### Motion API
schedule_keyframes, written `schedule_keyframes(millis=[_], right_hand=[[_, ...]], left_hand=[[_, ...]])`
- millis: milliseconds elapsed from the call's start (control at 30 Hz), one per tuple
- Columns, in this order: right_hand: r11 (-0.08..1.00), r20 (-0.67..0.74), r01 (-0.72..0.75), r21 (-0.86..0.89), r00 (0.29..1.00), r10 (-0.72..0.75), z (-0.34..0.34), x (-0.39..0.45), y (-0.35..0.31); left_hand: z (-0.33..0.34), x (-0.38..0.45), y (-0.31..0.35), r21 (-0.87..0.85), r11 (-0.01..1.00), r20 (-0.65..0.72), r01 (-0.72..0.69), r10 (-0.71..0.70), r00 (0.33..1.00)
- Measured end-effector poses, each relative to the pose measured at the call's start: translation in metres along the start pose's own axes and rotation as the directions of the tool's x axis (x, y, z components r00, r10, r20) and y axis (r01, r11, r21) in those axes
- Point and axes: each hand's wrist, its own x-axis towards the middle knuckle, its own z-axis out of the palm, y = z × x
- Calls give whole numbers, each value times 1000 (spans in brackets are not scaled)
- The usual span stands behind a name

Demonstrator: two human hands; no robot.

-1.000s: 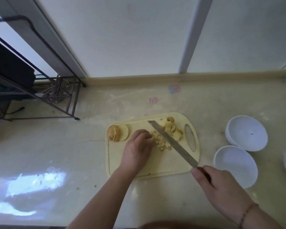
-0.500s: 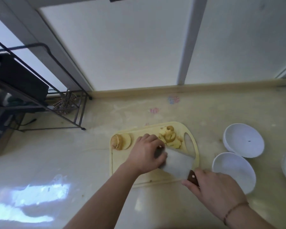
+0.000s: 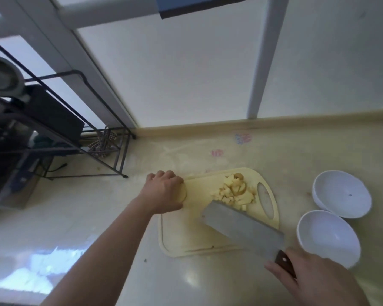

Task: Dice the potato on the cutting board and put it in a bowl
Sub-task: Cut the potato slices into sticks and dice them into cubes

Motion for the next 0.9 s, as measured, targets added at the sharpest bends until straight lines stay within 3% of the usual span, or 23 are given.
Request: schedule_keyframes(millis=[67, 233, 367, 500, 600, 700, 767, 800, 900], right_hand=[[1000, 16, 6, 1, 1000, -6, 0, 1, 2], [995, 213, -82, 54, 975, 69, -20, 9, -12], [985, 227, -103, 138, 972, 70, -21, 12, -13], [938, 255, -221, 269, 955, 152, -20, 15, -18], [856, 226, -279, 435, 954, 196, -18, 15, -22], [796, 330, -330, 508, 928, 174, -10, 16, -24], [775, 377, -343, 531, 915, 146, -8, 18, -28], [775, 390, -343, 531, 911, 136, -7, 19, -30], [754, 424, -358, 550, 898, 117, -5, 23, -40]], left_hand=[[2, 4, -4, 30, 998, -19, -49, 50, 999], [8, 9, -4, 77, 988, -78, -136, 142, 987], [21, 4, 8, 75, 974, -137, -212, 221, 966], [43, -2, 24, 139, 907, -344, -397, 420, 840], [58, -12, 34, 158, 847, -335, -507, 529, 779], [74, -36, 42, 17, 765, -343, -643, 609, 715], [89, -56, 50, -83, 782, -362, -618, 554, 750], [98, -66, 54, -143, 825, -406, -546, 454, 793], [115, -83, 73, -421, 875, -521, -239, -17, 854]])
